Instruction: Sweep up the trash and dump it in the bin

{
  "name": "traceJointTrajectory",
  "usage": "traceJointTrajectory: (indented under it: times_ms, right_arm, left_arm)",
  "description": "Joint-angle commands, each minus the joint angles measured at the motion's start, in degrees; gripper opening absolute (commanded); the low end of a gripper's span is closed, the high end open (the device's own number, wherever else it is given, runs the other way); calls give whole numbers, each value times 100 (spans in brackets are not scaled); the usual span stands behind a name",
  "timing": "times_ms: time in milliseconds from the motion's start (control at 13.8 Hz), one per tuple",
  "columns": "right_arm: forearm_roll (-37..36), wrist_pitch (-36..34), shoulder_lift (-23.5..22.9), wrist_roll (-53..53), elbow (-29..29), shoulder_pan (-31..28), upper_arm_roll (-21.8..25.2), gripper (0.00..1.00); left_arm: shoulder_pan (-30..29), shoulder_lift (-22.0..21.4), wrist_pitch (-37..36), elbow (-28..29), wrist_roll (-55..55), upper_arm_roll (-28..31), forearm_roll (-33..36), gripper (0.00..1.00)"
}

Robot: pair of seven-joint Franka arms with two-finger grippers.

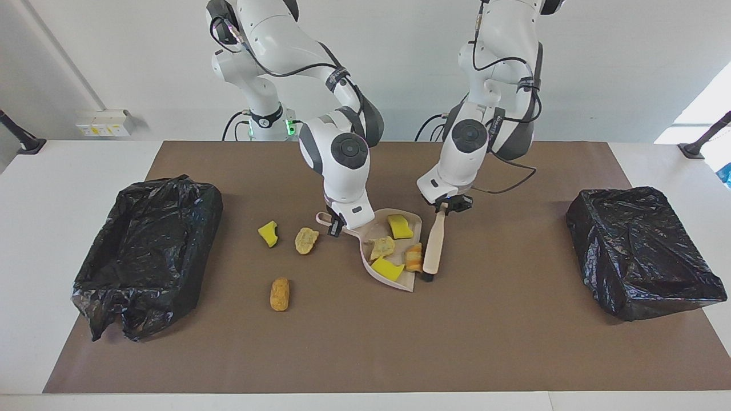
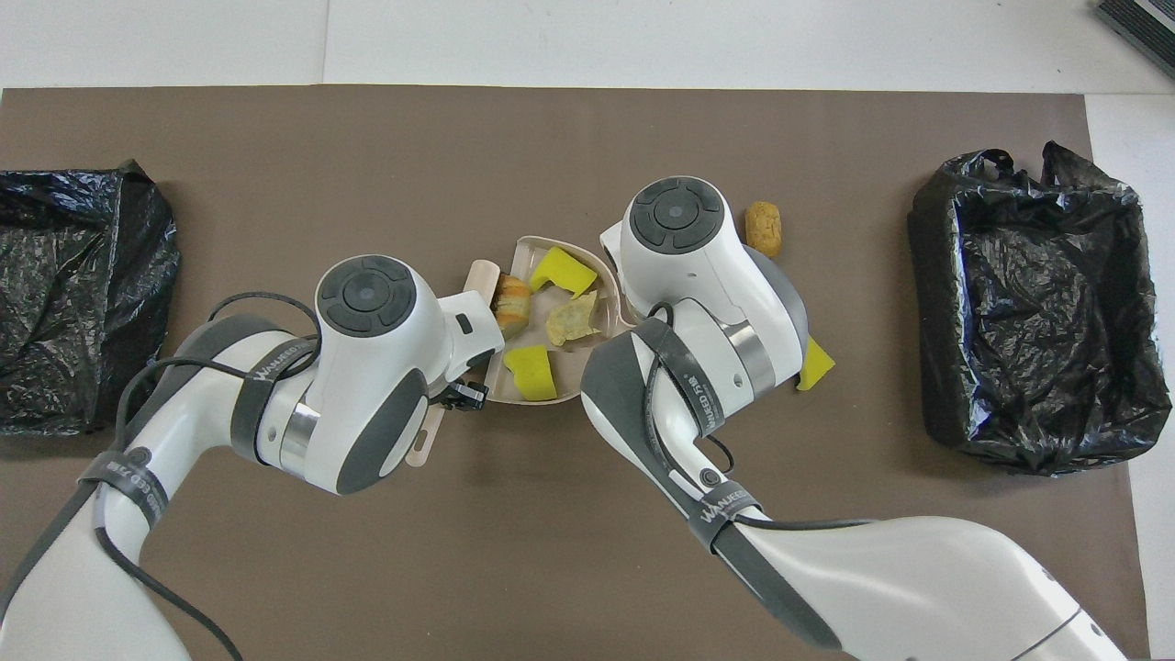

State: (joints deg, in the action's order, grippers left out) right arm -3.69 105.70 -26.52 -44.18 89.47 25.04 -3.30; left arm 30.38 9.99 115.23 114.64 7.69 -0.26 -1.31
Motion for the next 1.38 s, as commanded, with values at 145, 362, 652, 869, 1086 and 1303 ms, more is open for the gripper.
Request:
traceJointTrajectory:
  times_ms: [145, 362, 652, 869, 1086, 1303]
  right_arm:
    - [43, 3, 77, 173, 106, -34, -65, 0]
    - [52, 3, 77, 173, 115, -43, -65, 0]
    - [52, 3, 77, 182, 106, -43, -65, 0]
    - [52, 3, 68, 348, 97, -61, -65, 0]
    - [358, 12, 199, 279, 45, -270, -66, 0]
    - [474, -93, 559, -89, 53, -745, -65, 0]
  left_arm:
    - [592, -270, -54, 103, 1109, 52, -1, 0]
    - [584, -269, -167, 68, 1769, 70, -9, 0]
    - [584, -296, -588, 59, 2535, 87, 8, 0]
    - [522, -558, -747, 59, 2824, 79, 8, 0]
    - [645, -883, -906, 417, 3317, 53, 17, 0]
    - [1144, -1498, -303, 1426, 3571, 52, 17, 0]
